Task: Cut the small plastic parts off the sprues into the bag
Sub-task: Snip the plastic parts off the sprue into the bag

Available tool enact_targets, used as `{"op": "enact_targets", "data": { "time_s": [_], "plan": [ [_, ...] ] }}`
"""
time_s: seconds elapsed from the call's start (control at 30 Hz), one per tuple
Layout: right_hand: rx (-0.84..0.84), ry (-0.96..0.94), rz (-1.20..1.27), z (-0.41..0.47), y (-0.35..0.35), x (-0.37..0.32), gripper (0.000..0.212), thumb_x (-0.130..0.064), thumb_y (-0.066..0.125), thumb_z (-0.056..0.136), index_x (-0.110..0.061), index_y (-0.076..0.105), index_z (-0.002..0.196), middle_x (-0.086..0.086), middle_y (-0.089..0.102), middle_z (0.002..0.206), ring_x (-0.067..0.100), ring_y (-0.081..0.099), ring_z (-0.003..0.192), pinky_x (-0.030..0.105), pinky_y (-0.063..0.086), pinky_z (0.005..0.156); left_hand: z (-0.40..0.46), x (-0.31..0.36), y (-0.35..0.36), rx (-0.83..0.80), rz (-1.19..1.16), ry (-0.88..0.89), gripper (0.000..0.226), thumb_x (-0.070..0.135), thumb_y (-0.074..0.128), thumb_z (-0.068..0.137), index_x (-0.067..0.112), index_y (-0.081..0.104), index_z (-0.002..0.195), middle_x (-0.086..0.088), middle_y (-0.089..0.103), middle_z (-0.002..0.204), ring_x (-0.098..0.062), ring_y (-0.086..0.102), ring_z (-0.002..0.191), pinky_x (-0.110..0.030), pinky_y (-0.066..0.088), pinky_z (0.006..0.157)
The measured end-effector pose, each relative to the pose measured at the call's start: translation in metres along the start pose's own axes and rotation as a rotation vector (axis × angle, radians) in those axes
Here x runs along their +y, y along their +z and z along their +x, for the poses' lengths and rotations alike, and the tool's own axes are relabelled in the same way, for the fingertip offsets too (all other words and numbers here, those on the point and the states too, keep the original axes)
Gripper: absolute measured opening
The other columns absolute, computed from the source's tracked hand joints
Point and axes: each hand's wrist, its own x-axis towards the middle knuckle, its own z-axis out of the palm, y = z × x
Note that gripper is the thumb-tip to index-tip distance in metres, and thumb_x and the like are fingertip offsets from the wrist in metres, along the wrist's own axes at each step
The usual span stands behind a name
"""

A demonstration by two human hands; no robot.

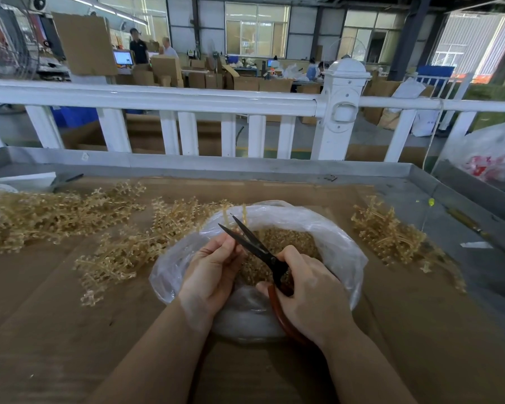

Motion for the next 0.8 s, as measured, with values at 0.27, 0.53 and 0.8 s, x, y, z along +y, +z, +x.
{"op": "enact_targets", "data": {
  "time_s": [0.27, 0.53, 0.8],
  "plan": [
    [0.013, -0.007, -0.045, 0.0012, 0.002, -0.0007, 0.045, -0.053, 0.065, 0.08, -0.016, 0.058, 0.106, -0.004, 0.062, 0.084, 0.013, 0.058, 0.077, 0.022, 0.046, 0.067, 0.0023, -0.0015, -0.0018, -0.033, 0.042, 0.003, 0.021, 0.002, 0.044, 0.095, 0.005, 0.058, 0.079, -0.001, 0.055, 0.059, -0.007, 0.056, 0.056, -0.017, 0.054, 0.063],
    [0.006, -0.01, -0.07, 0.0018, -0.0012, -0.0066, 0.044, -0.049, 0.065, 0.082, -0.015, 0.059, 0.109, 0.0, 0.064, 0.085, 0.016, 0.061, 0.077, 0.028, 0.053, 0.066, 0.0009, -0.0018, -0.0028, -0.073, 0.063, 0.026, 0.019, 0.003, 0.045, 0.093, 0.004, 0.061, 0.083, 0.0, 0.059, 0.058, -0.006, 0.058, 0.057, -0.017, 0.054, 0.065],
    [-0.001, -0.004, -0.072, 0.0023, -0.0028, -0.0095, 0.044, -0.046, 0.067, 0.083, -0.013, 0.059, 0.111, 0.0, 0.066, 0.082, 0.015, 0.062, 0.071, 0.026, 0.052, 0.061, 0.0012, -0.0027, -0.002, -0.045, 0.033, 0.021, 0.016, 0.004, 0.05, 0.09, 0.005, 0.064, 0.081, 0.0, 0.059, 0.057, -0.006, 0.058, 0.055, -0.017, 0.055, 0.064]
  ]
}}
